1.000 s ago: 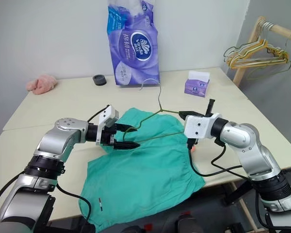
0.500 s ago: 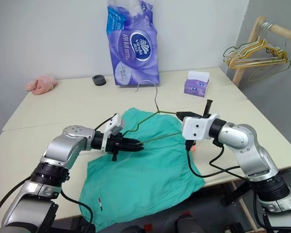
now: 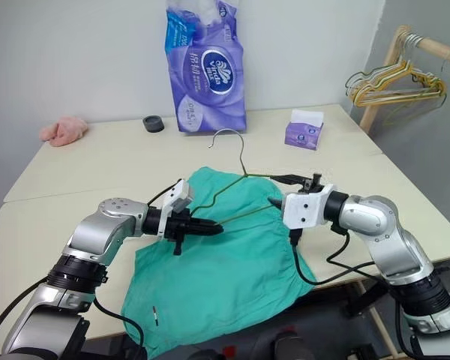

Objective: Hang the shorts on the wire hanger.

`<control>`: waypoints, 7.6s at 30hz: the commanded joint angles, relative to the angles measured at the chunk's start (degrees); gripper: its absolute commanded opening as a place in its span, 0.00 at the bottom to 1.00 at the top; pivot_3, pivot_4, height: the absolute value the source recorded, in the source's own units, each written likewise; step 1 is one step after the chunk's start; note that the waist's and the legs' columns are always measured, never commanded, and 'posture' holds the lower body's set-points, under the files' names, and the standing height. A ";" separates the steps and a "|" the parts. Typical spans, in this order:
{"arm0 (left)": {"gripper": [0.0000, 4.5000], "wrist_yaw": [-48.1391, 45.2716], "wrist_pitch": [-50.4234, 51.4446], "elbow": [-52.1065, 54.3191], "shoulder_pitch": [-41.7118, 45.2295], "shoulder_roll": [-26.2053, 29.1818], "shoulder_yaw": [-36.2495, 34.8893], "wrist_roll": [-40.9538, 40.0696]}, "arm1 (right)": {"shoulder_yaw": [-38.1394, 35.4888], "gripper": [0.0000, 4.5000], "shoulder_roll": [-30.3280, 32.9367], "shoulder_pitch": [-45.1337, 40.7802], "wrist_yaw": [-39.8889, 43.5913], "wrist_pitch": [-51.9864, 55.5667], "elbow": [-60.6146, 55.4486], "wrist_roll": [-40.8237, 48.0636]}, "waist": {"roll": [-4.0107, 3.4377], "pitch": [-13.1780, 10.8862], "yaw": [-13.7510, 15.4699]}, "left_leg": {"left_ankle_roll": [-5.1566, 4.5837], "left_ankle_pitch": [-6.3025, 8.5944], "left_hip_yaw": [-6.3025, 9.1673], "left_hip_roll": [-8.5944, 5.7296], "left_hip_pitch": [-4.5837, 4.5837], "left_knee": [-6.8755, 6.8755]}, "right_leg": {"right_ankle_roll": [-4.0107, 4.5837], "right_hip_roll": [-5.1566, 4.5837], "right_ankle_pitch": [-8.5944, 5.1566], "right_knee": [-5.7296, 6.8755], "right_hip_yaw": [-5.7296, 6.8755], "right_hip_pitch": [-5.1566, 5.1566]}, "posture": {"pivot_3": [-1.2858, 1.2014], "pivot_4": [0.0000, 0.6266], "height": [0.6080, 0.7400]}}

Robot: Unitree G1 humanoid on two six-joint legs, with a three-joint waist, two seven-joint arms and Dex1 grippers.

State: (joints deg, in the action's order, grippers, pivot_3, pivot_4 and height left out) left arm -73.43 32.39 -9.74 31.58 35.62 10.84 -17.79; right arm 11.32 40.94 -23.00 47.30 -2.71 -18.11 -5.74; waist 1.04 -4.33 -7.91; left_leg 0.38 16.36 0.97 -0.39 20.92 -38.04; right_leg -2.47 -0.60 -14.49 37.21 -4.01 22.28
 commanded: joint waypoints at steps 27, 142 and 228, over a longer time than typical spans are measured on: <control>0.00 -5.48 -15.76 5.87 -1.14 5.82 3.39 6.69 | 7.24 0.99 8.51 -7.09 13.69 49.55 -4.22 18.64 | -0.02 -0.01 -0.10 | -0.01 0.01 0.00 0.05 -0.01 0.01 | -0.16 -0.01 -0.18 -0.01 0.02 0.01 | 0.46 0.09 1.00; 0.82 2.35 -14.27 3.01 -3.53 -1.13 -0.13 4.07 | -31.44 0.00 10.14 33.52 -0.48 75.47 -9.76 54.01 | 0.20 0.00 1.53 | -0.06 0.07 -0.15 0.02 -0.04 -0.03 | -0.31 0.06 -0.22 -0.09 0.05 -0.09 | 0.45 0.10 1.00; 0.82 23.14 -24.81 -14.41 7.21 -9.98 -10.72 6.15 | -9.52 0.00 5.67 4.67 -18.65 78.42 0.66 55.00 | 0.18 0.02 1.35 | -0.28 0.20 -0.21 -0.01 0.10 -0.14 | -0.47 -0.02 -0.11 -0.13 -0.01 0.01 | 0.45 0.09 1.00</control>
State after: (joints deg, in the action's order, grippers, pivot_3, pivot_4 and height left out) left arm -50.19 8.06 -26.76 38.31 25.36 0.23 -11.63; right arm 2.32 46.57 -16.75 28.65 78.46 -17.83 51.57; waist 1.22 -4.31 -6.57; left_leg 0.10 16.56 0.76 -0.39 21.02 -38.18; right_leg -2.95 -0.61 -14.60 37.07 -4.02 22.29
